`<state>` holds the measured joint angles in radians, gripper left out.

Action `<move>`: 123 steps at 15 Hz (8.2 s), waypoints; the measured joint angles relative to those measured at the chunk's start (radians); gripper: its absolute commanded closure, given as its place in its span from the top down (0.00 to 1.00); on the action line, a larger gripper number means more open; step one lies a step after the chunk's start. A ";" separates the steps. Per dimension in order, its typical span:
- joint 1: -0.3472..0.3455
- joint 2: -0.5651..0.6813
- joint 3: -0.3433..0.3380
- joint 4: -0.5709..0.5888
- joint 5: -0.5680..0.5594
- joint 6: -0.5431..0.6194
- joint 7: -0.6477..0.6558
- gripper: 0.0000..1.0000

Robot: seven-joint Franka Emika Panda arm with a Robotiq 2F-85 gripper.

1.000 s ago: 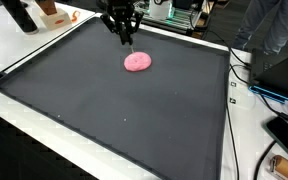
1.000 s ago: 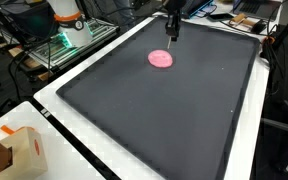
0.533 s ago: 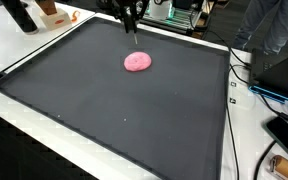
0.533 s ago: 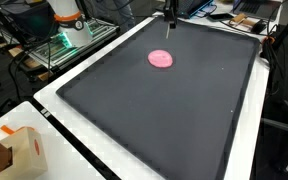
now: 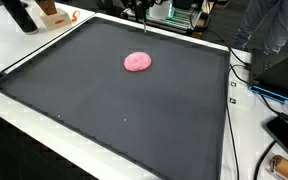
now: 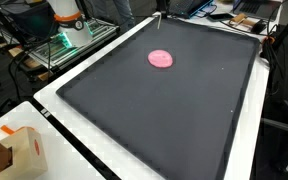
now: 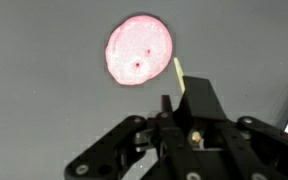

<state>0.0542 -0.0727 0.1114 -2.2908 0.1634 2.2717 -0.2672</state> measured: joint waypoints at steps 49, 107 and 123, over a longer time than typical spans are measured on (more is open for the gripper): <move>-0.207 0.225 -0.224 0.099 0.578 -0.260 -0.833 0.06; -0.161 0.313 -0.172 0.204 0.515 -0.203 -0.685 0.06; -0.073 0.232 -0.069 0.116 0.214 0.025 -0.406 0.06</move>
<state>-0.0184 0.1592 0.0420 -2.1751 0.3770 2.2967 -0.6727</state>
